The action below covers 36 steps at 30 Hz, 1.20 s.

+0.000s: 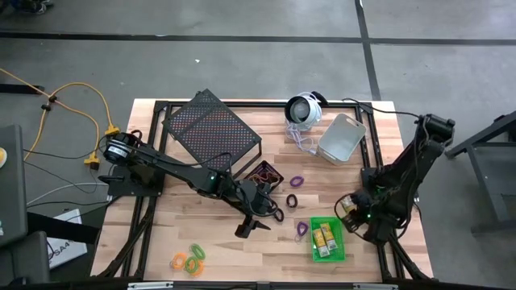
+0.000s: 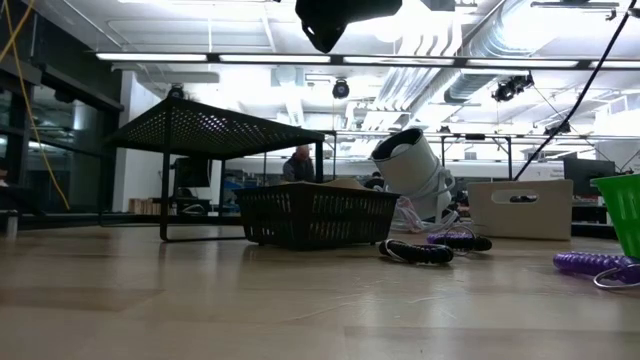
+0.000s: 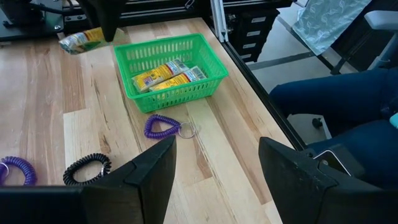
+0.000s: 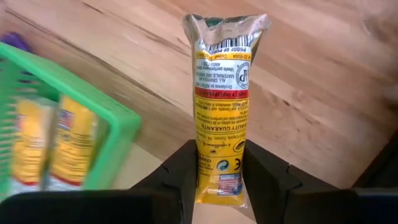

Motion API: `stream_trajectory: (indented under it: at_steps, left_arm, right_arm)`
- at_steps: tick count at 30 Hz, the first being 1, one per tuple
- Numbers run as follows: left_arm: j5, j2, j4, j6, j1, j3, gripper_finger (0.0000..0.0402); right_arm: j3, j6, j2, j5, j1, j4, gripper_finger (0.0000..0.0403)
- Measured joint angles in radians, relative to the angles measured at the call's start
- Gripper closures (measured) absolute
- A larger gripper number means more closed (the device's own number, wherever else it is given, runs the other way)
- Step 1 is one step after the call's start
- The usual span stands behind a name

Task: Pick & Place Office Desk Supplies
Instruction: Put the crayon box into the green bin

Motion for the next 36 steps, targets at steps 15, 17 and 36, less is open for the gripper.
stream_trajectory:
  at_steps: [15,17,36]
  left_arm:
    - [0.000,0.000,0.000,0.000,0.000,0.000,0.0179]
    - [0.000,0.000,0.000,0.000,0.000,0.000,0.0179]
    - [0.000,0.000,0.000,0.000,0.000,0.000,0.0179]
  right_arm:
    - [0.000,-0.003,-0.100,0.035,0.000,0.019,0.0293]
    - [0.000,-0.003,-0.114,0.035,0.000,0.056,0.0293]
    - [0.000,-0.086,-0.054,0.128,-0.059,0.501,0.0293]
